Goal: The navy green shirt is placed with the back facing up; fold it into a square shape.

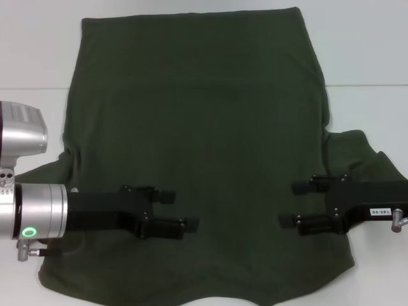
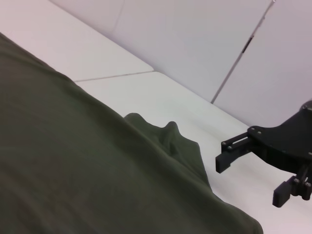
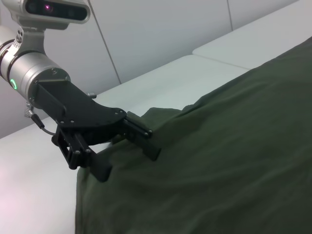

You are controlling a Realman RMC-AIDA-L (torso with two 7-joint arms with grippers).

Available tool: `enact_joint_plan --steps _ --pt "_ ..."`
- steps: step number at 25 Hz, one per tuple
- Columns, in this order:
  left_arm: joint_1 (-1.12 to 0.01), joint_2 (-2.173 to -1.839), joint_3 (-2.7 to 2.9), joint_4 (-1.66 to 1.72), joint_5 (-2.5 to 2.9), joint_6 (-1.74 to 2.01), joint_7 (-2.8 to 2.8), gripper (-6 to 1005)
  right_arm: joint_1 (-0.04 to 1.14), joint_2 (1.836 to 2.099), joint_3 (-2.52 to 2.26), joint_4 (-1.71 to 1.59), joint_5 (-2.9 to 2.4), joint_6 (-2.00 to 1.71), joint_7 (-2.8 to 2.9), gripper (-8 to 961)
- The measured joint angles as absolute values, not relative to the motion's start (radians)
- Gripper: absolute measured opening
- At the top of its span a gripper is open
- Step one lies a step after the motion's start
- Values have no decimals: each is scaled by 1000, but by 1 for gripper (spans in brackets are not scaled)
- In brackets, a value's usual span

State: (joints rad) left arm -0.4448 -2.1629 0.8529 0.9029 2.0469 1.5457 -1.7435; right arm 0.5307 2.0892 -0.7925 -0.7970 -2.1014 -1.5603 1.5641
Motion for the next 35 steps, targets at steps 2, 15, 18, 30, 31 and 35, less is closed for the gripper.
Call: enact_joint_plan --steps 2,15,18,30,31,35 --pt "-445 -2163 854 904 2047 1550 -1721 943 531 2089 -793 -798 -2103 -1557 1558 911" --pt "-445 -2163 853 915 2048 1557 -1692 933 531 2089 -795 -801 -2101 -1551 1540 912" --pt "-445 -2163 853 915 2048 1559 -1695 933 531 2089 -795 -801 -2100 -1551 1540 912" --pt "-415 -2107 428 868 2055 1563 -2158 932 532 2087 -679 -793 -2011 -1476 1795 911" --pt "-403 -2093 403 848 2056 1556 -2198 932 532 2086 -672 -793 -2006 -1460 1834 911" --pt "-329 -2028 339 729 2054 1487 -2273 932 533 2083 -650 -784 -2002 -1426 1902 911"
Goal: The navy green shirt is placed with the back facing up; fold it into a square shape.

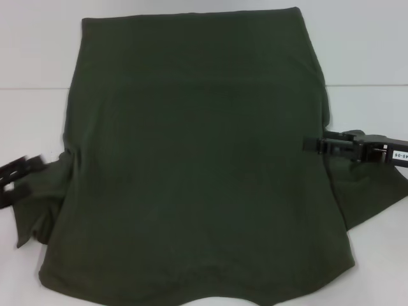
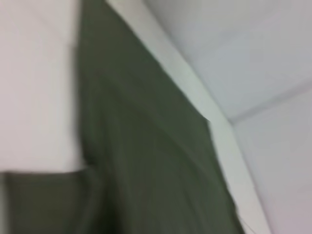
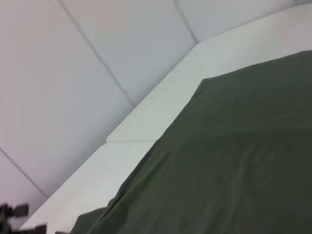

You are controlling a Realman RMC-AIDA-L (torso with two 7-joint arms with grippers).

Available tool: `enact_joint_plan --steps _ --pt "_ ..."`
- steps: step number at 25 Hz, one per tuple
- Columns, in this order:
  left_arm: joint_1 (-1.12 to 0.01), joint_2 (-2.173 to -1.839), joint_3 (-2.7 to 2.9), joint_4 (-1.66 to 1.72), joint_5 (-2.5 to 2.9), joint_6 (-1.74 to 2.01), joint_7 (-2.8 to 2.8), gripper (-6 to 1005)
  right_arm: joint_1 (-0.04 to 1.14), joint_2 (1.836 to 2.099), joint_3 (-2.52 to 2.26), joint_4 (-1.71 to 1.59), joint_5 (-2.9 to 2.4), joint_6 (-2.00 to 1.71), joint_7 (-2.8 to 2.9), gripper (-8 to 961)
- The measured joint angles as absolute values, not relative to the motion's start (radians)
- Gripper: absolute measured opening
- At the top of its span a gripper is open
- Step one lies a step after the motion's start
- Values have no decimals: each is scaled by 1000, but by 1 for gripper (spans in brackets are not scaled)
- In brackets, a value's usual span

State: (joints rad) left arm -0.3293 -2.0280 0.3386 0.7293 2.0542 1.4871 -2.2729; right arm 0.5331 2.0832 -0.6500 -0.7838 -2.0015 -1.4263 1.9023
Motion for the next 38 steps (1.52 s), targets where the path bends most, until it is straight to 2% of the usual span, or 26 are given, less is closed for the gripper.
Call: enact_joint_plan --steps 3,12,38 --pt "-295 -2026 317 697 2051 1424 -2245 932 535 2083 -644 -775 -2001 -1415 1902 910" --pt "-299 -2087 301 687 2049 1256 -2011 927 555 2083 -640 -764 -1999 -1392 1888 910" --pt "-307 -2090 305 645 2032 1198 -1948 904 545 2083 -625 -764 -1989 -1394 1886 911"
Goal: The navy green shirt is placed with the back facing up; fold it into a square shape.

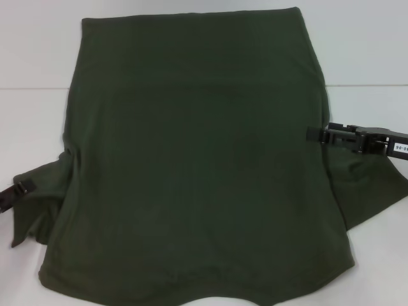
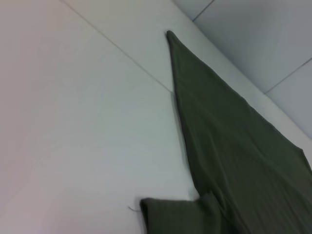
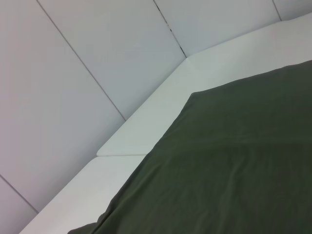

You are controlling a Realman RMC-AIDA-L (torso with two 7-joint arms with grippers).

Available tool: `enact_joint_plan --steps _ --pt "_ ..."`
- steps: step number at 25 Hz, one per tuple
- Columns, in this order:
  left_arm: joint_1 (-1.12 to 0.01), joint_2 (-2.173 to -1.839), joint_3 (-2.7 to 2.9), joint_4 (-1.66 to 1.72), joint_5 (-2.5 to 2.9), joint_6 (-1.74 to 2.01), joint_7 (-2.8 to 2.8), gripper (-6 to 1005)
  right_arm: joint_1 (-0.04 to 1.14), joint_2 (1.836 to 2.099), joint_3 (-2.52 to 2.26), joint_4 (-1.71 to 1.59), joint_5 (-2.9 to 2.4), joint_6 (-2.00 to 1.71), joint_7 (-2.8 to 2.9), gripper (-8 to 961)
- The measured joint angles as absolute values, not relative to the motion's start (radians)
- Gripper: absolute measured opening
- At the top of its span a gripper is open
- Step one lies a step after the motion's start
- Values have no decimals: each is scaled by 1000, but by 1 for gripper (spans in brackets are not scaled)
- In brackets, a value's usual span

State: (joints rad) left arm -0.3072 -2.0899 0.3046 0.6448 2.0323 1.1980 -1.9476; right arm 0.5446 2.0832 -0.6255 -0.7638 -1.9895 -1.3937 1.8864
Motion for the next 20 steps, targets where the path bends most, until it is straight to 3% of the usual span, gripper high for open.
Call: enact_joint_plan --steps 20 --pt "-330 -2092 310 648 2044 1199 -1987 887 540 2083 -618 -764 -1990 -1401 1878 912"
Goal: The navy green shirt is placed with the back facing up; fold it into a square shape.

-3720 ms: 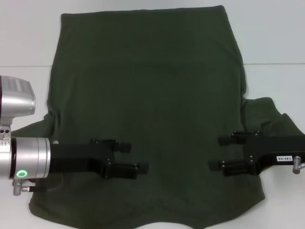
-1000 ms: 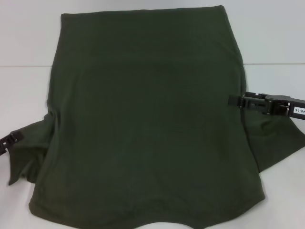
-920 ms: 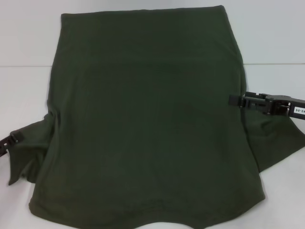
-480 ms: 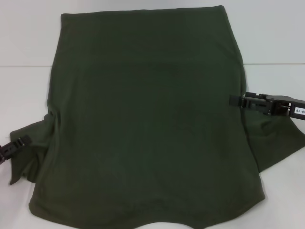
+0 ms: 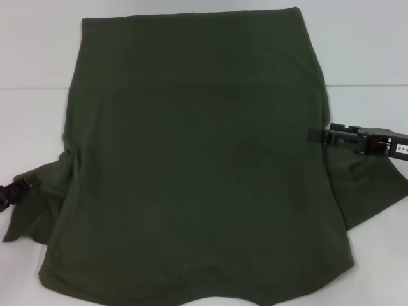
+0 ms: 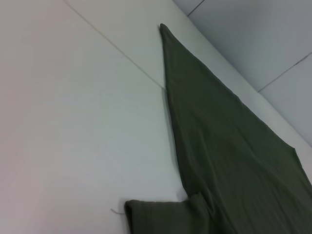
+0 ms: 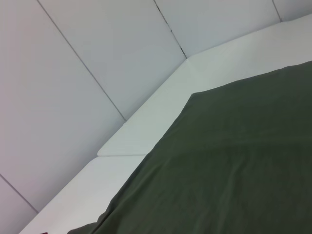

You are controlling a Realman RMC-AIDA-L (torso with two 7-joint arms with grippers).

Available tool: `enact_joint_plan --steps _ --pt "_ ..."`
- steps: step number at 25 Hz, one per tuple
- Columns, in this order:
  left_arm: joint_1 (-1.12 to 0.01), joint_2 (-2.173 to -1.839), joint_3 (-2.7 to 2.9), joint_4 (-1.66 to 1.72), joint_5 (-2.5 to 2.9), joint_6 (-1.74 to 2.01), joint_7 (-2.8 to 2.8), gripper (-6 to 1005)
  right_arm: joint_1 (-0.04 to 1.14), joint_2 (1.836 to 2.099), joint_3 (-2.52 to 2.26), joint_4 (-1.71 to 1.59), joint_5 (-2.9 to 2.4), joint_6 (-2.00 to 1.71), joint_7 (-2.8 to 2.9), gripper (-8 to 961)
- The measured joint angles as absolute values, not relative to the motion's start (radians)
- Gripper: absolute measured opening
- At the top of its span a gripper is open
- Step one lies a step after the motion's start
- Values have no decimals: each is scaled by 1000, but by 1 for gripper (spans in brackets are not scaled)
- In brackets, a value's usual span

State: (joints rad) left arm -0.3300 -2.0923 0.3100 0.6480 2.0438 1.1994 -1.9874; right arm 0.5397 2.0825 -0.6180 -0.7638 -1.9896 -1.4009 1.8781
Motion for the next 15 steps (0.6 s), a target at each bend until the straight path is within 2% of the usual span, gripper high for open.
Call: enact_joint_plan --steps 4,7,15 --pt "-337 -2094 335 654 2048 1187 -1995 883 539 2081 -610 -764 -1990 -1402 1878 912" --pt "-337 -2094 342 655 2048 1176 -1997 659 538 2080 -604 -764 -1990 -1404 1878 912" --pt "-333 -2095 345 660 2054 1173 -1991 299 535 2078 -595 -764 -1989 -1407 1878 911"
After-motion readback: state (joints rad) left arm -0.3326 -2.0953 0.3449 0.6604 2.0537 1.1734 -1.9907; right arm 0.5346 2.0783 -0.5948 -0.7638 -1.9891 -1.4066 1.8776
